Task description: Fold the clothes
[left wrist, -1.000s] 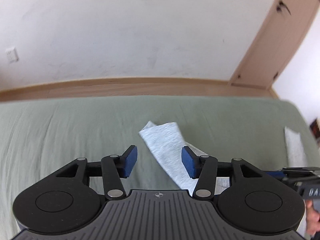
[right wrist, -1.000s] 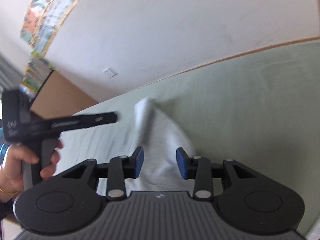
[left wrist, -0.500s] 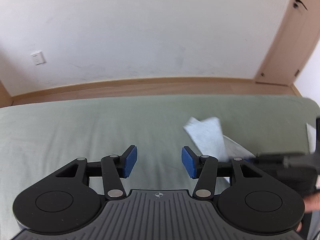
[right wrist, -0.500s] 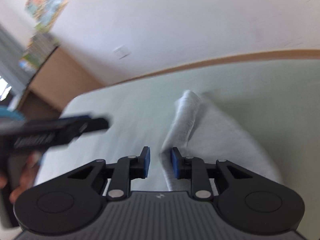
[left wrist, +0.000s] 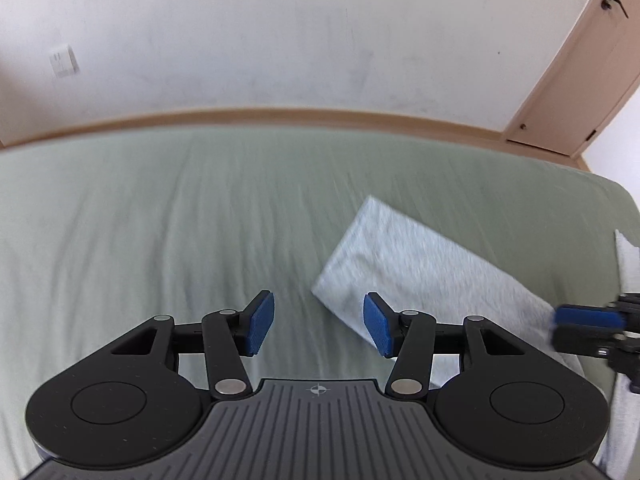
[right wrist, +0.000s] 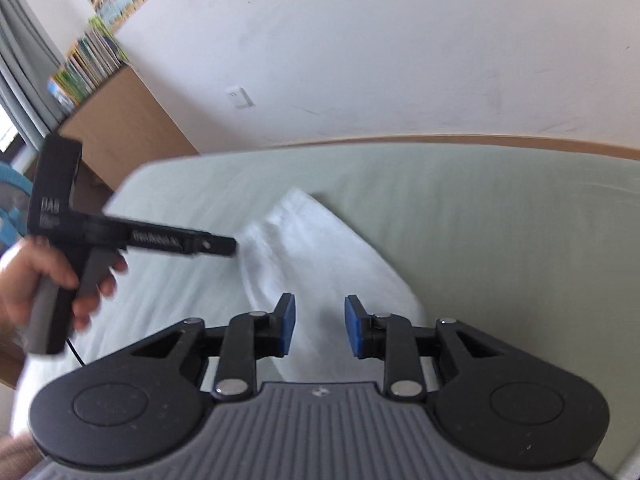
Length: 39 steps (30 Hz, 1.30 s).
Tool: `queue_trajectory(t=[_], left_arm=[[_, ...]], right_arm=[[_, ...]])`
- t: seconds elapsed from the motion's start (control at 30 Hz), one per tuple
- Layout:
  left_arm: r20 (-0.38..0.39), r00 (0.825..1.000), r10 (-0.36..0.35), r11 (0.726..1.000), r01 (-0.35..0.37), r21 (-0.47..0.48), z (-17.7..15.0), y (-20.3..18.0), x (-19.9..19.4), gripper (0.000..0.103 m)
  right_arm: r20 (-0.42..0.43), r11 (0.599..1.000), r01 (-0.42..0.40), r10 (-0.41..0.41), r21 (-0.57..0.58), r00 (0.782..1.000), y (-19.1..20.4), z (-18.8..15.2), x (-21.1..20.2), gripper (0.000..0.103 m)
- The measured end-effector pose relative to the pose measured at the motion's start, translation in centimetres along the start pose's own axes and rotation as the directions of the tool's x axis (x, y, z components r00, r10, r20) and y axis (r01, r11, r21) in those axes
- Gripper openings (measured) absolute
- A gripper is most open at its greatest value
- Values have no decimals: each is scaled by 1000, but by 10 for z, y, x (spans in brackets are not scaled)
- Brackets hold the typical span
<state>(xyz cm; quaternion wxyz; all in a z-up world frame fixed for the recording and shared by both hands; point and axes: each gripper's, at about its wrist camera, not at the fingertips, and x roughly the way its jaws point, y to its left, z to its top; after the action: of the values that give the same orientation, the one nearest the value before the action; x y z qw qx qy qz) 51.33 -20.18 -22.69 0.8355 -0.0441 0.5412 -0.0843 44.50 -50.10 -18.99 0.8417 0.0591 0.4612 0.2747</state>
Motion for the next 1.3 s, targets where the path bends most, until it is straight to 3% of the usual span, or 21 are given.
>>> queue_trajectory(t=[0.1,0.23,0.37,0.57,0.63,0.9,1.3], left_arm=[[38,999,16,1000,-17,18,-1,3,-1,48],[83,996,-21,995,13,96,2,6,-6,48],[-4,995,-101,985,100,143,21,12,5,48],[-55,990,-132,991,131,-19,39,29,13,48],[-54,986,-156,988,155,-25,38,25,9,47],[-85,986,-143,989,145,21,42,3,22,47],[-161,979,-123,973,151,172,49,3,26,46]], right_arm=[[-15,997,54,-55,-53,998,-2,-20,-8,30],[-30,997,48,-51,-67,998,-5,-39,-18,30],[-41,996,53,-56,-73,998,-3,-44,-21,30],[-27,999,32,-33,-41,999,-4,-41,-27,30],[-24,999,30,-31,-35,999,-3,-39,-27,30],[-23,999,24,-25,-27,999,2,-39,-25,30],[-20,1000,22,-21,2,1000,-2,-42,-34,30]])
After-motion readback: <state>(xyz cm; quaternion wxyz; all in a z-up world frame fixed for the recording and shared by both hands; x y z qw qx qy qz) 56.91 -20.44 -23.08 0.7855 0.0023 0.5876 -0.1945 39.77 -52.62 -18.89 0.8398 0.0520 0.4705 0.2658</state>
